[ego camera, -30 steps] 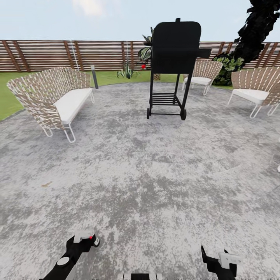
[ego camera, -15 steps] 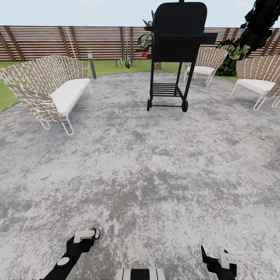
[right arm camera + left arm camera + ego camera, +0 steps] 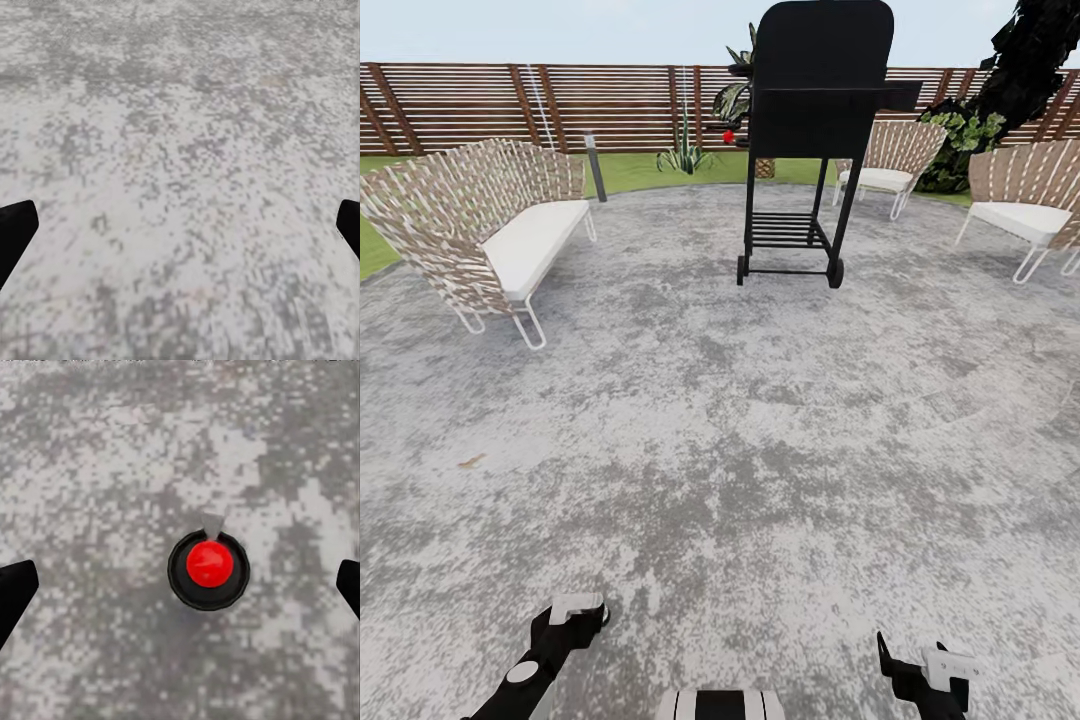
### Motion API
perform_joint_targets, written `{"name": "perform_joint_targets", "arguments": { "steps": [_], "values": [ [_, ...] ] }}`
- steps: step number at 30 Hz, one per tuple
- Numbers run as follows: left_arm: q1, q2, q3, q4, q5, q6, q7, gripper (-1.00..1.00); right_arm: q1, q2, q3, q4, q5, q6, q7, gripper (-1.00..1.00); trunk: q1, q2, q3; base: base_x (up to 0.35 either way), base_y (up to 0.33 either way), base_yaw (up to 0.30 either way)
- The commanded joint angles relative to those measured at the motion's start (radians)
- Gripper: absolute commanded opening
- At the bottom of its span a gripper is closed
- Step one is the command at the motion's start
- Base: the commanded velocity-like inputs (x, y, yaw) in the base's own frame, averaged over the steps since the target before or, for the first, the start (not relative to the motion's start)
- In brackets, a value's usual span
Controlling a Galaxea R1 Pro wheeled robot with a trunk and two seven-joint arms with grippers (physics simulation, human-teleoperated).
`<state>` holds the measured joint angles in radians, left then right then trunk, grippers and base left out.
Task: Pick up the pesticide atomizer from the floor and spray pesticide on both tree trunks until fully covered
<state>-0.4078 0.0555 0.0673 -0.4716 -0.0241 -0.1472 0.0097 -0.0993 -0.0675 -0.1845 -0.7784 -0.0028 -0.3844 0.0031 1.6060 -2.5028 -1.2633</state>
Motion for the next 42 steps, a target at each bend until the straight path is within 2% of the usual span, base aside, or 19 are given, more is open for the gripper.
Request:
{"name": "perform_joint_targets", "arguments": {
  "steps": [1,11,14,16,19,26,42],
  "values": [
    [-0.001,0.0,0.002,0.001,-0.003,-0.004,0.001,1.0,0.0,0.0,-0.001,0.001,0.0,-0.003,0.0,1.0,0.0,0.0,-0.001,0.116,-0.099,0.0],
    [0.0,0.0,0.002,0.0,-0.002,-0.005,0.001,1.0,0.0,0.0,-0.001,0.001,0.0,-0.003,0.0,1.0,0.0,0.0,-0.001,0.048,-0.043,0.0],
    [0.0,0.0,0.002,0.001,-0.003,-0.005,0.0,1.0,0.0,0.0,-0.001,0.001,0.0,-0.003,0.0,1.0,0.0,0.0,-0.008,0.0,0.0,0.0],
    [0.0,0.0,0.002,0.001,-0.002,-0.025,0.0,1.0,0.0,0.0,-0.001,0.001,0.0,-0.003,0.0,1.0,0.001,-0.001,-0.019,0.0,0.0,0.0],
    [0.0,0.0,0.002,0.003,-0.003,-0.094,0.0,1.0,0.0,0.0,-0.001,0.001,0.0,-0.002,0.0,1.0,0.003,-0.002,-0.035,0.0,0.0,0.0],
    [0.0,0.0,0.002,0.004,-0.004,-0.116,0.001,1.0,0.0,0.0,-0.001,0.001,0.0,-0.003,0.001,1.0,0.003,-0.002,-0.044,0.0,0.0,0.0],
    [0.0,0.0,0.001,0.005,-0.004,-0.118,0.0,1.0,0.0,0.0,-0.001,0.001,0.0,-0.003,0.001,1.0,0.01,-0.006,-0.129,0.0,0.0,0.0]
  ]
}}
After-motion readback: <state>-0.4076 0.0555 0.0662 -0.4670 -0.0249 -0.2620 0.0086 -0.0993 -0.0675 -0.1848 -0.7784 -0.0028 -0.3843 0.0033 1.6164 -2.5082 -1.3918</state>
